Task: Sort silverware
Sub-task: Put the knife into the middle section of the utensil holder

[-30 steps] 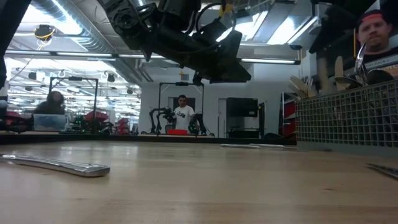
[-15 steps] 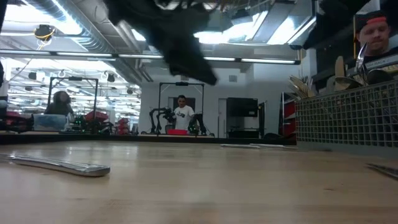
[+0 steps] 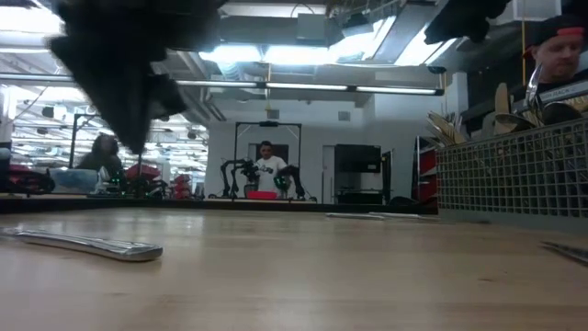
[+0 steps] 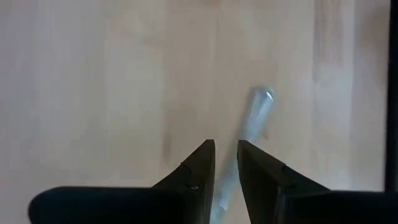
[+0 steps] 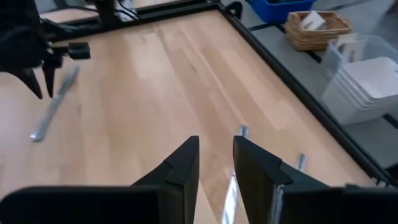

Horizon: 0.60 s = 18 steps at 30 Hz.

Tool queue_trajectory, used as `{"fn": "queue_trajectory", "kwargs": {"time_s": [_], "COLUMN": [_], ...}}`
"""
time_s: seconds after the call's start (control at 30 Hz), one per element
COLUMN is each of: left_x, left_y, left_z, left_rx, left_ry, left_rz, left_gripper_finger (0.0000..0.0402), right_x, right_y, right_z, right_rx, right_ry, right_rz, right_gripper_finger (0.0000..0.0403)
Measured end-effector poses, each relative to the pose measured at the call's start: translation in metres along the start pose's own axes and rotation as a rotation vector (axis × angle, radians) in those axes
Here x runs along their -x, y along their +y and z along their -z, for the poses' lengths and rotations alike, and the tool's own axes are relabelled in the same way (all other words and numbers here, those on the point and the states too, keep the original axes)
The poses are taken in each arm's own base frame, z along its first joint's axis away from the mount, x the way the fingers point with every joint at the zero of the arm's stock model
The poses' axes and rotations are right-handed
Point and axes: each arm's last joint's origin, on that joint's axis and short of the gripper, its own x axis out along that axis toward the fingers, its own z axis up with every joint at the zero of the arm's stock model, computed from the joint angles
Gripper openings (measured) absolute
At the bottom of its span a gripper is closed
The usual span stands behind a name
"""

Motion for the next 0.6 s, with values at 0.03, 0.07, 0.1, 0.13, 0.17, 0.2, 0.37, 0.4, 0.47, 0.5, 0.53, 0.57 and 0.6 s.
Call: {"fn": "queue_trajectory", "kwargs": {"time_s": [0.03,0.07,0.1,0.13,0.17,0.2,0.37,0.4,0.47,0.5,0.53,0.57,0.6], "left_x": [-0.001,-0.002,-0.002,-0.002,-0.002,-0.002,0.0,0.0,-0.001,-0.001,0.0,0.0,-0.001], "left_y": [-0.005,-0.008,-0.011,-0.013,-0.015,-0.016,-0.018,-0.019,-0.021,-0.021,-0.021,-0.021,-0.022], "left_z": [0.004,0.006,0.009,0.012,0.015,0.019,0.032,0.033,0.033,0.033,0.033,0.033,0.033], "left_rx": [0.012,0.03,0.043,0.055,0.073,0.094,0.161,0.158,0.133,0.122,0.122,0.124,0.124], "left_ry": [0.011,0.017,0.03,0.049,0.068,0.091,0.184,0.187,0.185,0.186,0.186,0.186,0.186], "left_rz": [0.004,0.006,0.005,0.0,-0.009,-0.02,-0.073,-0.074,-0.067,-0.067,-0.067,-0.067,-0.066], "left_gripper_finger": [0.0061,0.0061,0.0061,0.0061,0.0061,0.0061,0.0061,0.0061,0.0061,0.0061,0.0061,0.0061,0.0061], "right_x": [0.0,0.0,0.0,0.0,0.0,0.0,0.0,0.0,0.0,0.0,0.0,0.0,0.0], "right_y": [0.001,0.001,0.001,0.001,0.001,0.001,0.001,0.001,0.001,0.001,0.001,0.001,0.001], "right_z": [-0.001,-0.001,-0.002,-0.002,-0.002,-0.002,-0.002,-0.003,-0.003,-0.003,-0.003,-0.003,-0.003], "right_rx": [-0.004,-0.006,-0.007,-0.009,-0.009,-0.01,-0.012,-0.013,-0.014,-0.014,-0.014,-0.014,-0.014], "right_ry": [-0.006,-0.009,-0.012,-0.015,-0.016,-0.016,-0.02,-0.022,-0.022,-0.022,-0.022,-0.022,-0.022], "right_rz": [-0.012,-0.02,-0.021,-0.022,-0.022,-0.022,-0.023,-0.024,-0.024,-0.024,-0.024,-0.024,-0.024], "right_gripper_finger": [0.0101,0.0101,0.0101,0.0101,0.0101,0.0101,0.0101,0.0101,0.0101,0.0101,0.0101,0.0101,0.0101]}}
